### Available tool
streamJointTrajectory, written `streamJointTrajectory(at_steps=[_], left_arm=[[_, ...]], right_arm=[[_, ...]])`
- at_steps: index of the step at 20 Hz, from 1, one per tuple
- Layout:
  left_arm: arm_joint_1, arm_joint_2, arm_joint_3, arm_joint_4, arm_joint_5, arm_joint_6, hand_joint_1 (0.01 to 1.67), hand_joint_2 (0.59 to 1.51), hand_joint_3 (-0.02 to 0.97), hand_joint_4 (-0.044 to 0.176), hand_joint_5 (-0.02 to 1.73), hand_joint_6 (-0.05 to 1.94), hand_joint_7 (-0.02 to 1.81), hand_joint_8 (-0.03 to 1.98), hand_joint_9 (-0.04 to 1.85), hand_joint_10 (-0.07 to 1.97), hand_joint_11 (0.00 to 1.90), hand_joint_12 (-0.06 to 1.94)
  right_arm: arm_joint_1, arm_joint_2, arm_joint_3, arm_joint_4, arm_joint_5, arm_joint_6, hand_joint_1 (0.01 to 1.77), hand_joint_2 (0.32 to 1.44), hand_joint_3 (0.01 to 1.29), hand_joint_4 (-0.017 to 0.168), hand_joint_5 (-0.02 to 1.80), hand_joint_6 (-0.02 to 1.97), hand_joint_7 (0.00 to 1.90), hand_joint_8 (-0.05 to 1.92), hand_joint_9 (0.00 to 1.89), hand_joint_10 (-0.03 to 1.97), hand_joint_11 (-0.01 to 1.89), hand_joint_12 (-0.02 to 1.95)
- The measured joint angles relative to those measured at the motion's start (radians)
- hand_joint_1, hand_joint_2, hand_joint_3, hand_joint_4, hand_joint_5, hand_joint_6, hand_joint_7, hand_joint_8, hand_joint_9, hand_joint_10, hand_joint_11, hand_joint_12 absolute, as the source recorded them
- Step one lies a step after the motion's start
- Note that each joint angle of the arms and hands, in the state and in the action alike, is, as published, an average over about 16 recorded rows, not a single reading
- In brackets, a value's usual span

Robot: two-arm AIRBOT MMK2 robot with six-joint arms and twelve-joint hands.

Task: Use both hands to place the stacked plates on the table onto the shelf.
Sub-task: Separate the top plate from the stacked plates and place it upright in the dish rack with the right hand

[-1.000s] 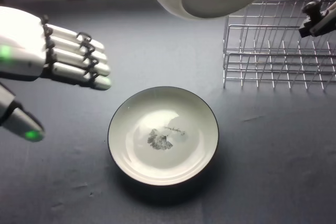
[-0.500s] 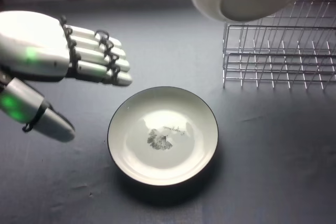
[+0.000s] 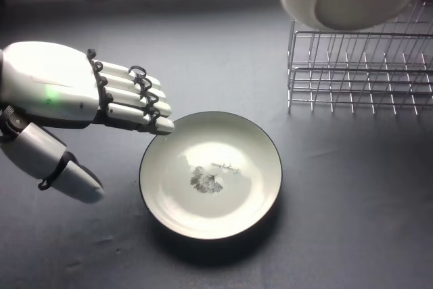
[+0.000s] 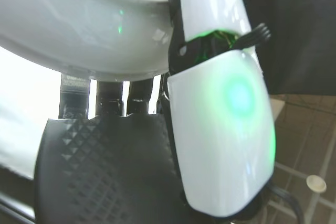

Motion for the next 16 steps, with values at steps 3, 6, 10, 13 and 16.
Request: streamJointTrajectory(at_steps=[3,6,10,13,16], left_arm=[[0.014,-0.007,-0.009,-0.013,0.008,0.010,0.01,1.131,-0.005,0.000,0.10,0.01,0.07,0.02,0.03,0.01,0.02,0.02],[0.025,-0.013,-0.018,-0.020,0.017,0.022,0.01,1.133,-0.005,0.000,0.11,0.00,0.08,0.02,0.04,0.01,0.02,0.02],[0.041,-0.019,-0.030,-0.028,0.032,0.038,0.01,1.135,-0.005,0.000,0.13,0.00,0.10,0.02,0.05,0.01,0.03,0.02],[0.053,-0.022,-0.036,-0.033,0.041,0.048,0.01,1.136,-0.005,0.000,0.15,0.00,0.11,0.02,0.06,0.01,0.03,0.02],[0.067,-0.024,-0.038,-0.036,0.051,0.054,0.01,1.137,-0.005,0.000,0.16,0.00,0.12,0.02,0.07,0.01,0.03,0.02]], right_arm=[[-0.018,0.012,0.011,-0.013,0.005,0.001,1.41,0.93,0.01,-0.007,1.04,0.79,1.17,0.49,1.05,1.03,0.86,1.13],[-0.041,0.023,0.021,-0.027,0.011,0.002,1.41,0.93,0.01,-0.008,1.03,0.81,1.18,0.49,1.05,1.01,0.87,1.09],[-0.079,0.038,0.035,-0.044,0.022,0.003,1.41,0.93,0.01,-0.008,1.01,0.84,1.17,0.53,1.05,0.98,0.89,1.04],[-0.117,0.045,0.044,-0.056,0.038,0.003,1.41,0.93,0.01,-0.008,1.00,0.86,1.16,0.57,1.05,0.97,0.90,1.01],[-0.159,0.048,0.054,-0.071,0.059,0.003,1.41,0.93,0.01,-0.008,0.99,0.87,1.15,0.60,1.05,0.96,0.91,1.00]])
